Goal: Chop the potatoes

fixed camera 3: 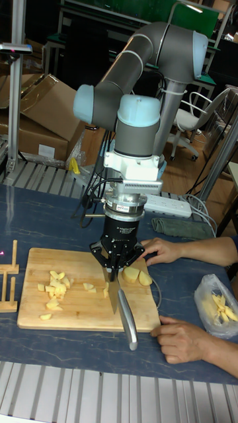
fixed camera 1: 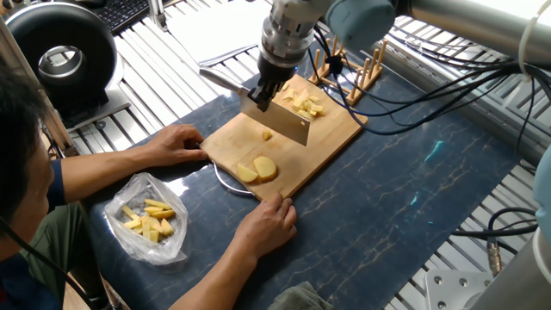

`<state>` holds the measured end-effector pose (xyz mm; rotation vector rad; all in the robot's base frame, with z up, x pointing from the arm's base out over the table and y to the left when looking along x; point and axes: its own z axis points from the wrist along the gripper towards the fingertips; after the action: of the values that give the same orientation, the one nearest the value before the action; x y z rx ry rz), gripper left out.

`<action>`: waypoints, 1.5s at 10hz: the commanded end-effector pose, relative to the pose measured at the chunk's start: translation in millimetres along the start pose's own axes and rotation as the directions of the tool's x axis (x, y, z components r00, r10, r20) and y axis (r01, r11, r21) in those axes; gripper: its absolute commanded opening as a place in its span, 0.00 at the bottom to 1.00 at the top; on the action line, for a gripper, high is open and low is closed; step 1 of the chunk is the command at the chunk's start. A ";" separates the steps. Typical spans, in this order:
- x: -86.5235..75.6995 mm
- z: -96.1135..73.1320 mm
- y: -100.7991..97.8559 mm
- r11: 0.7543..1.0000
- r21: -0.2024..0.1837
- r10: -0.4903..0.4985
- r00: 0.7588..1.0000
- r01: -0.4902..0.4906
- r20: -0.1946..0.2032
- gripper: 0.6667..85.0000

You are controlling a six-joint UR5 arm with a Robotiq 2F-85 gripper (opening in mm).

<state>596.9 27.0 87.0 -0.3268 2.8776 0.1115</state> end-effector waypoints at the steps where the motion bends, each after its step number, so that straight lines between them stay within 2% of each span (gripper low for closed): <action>1: -2.6 4.0 0.8 1.000 -0.003 0.012 1.000 -0.012 0.013 0.00; 11: -0.9 7.8 1.0 1.000 0.002 0.012 1.000 -0.012 0.015 0.00; 15: -1.6 24.6 -2.5 1.000 0.019 0.010 0.999 -0.011 0.050 0.00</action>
<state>601.0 27.2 70.8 -0.3167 2.8521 0.0909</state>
